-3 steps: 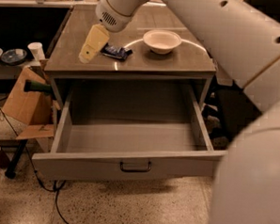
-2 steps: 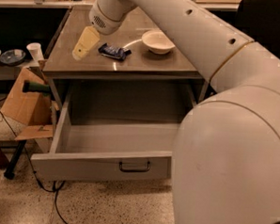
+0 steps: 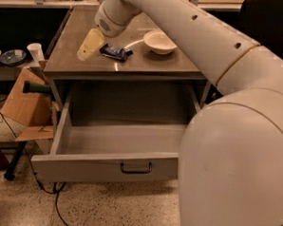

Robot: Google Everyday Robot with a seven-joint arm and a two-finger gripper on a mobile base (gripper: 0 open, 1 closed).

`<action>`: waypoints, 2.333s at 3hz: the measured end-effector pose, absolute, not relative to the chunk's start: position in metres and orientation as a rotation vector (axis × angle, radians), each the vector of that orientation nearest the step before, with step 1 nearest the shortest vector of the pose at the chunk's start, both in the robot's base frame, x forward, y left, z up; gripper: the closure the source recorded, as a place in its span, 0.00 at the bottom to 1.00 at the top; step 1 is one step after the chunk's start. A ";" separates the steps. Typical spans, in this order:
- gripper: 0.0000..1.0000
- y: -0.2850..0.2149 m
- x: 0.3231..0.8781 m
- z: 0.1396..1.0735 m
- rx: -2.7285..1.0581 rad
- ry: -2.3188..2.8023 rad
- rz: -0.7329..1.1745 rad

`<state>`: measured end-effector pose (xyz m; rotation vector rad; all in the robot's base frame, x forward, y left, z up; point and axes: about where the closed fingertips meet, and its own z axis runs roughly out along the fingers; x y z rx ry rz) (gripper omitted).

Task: Place rxbar blueberry into top drawer

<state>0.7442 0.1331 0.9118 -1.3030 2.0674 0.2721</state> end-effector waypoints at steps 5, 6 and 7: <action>0.25 0.108 0.841 0.824 -0.887 2.212 0.362; 0.48 0.109 0.842 0.822 -0.893 2.219 0.366; 0.71 0.109 0.842 0.827 -0.893 2.219 0.366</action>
Offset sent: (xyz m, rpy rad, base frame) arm 0.0918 -0.0524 -0.0550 0.1780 0.0128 -0.3359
